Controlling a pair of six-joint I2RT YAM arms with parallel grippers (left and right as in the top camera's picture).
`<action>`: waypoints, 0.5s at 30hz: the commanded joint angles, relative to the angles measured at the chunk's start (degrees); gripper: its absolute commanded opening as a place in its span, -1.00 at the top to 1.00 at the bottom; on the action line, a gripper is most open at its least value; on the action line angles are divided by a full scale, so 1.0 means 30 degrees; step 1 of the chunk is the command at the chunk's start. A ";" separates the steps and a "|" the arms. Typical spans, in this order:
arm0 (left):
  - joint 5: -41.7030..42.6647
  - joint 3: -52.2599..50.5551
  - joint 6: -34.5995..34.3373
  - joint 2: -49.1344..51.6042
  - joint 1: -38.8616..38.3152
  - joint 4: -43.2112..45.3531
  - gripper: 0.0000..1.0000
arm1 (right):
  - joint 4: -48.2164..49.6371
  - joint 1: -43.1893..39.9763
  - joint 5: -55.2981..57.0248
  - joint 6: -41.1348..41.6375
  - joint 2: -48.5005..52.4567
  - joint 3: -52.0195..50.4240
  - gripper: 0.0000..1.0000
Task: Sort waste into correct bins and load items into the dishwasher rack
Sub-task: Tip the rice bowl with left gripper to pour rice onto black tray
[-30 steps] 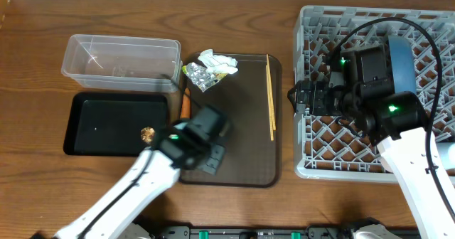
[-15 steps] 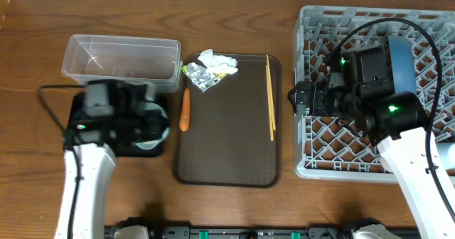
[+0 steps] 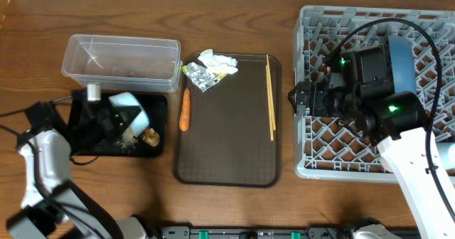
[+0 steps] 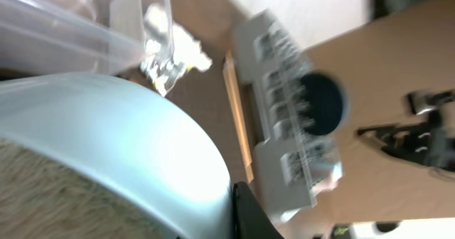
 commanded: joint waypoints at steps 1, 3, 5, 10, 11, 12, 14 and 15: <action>0.4073 -0.0554 0.2659 0.1158 0.1086 -0.0131 0.88 | -0.0036 -0.0080 0.0044 0.0226 -0.0153 0.0153 -0.99; 0.4073 -0.0721 0.2987 0.1778 0.1566 -0.0146 0.88 | -0.0051 -0.0080 0.0036 0.0226 -0.0153 0.0153 -0.98; 0.4080 -0.0925 0.3366 0.2215 0.1843 -0.0146 0.87 | -0.0073 -0.0080 0.0036 0.0226 -0.0153 0.0153 -0.98; 0.4073 -0.1341 0.4065 0.2477 0.2149 -0.0138 0.88 | -0.0051 -0.0080 0.0036 0.0226 -0.0153 0.0153 -0.99; 0.4073 -0.1370 0.4065 0.2477 0.2149 -0.0138 0.88 | -0.0058 -0.0080 0.0036 0.0226 -0.0153 0.0153 -0.98; 0.4080 -0.1392 0.4167 0.2477 0.2149 -0.0138 0.87 | -0.0066 -0.0080 0.0036 0.0226 -0.0153 0.0153 -0.98; 0.4073 -0.1406 0.4342 0.2477 0.2149 -0.0138 0.88 | -0.0080 -0.0080 0.0036 0.0226 -0.0153 0.0153 -0.99; 0.4073 -0.1406 0.4342 0.2477 0.2149 -0.0138 0.88 | -0.0080 -0.0080 0.0036 0.0226 -0.0153 0.0153 -0.98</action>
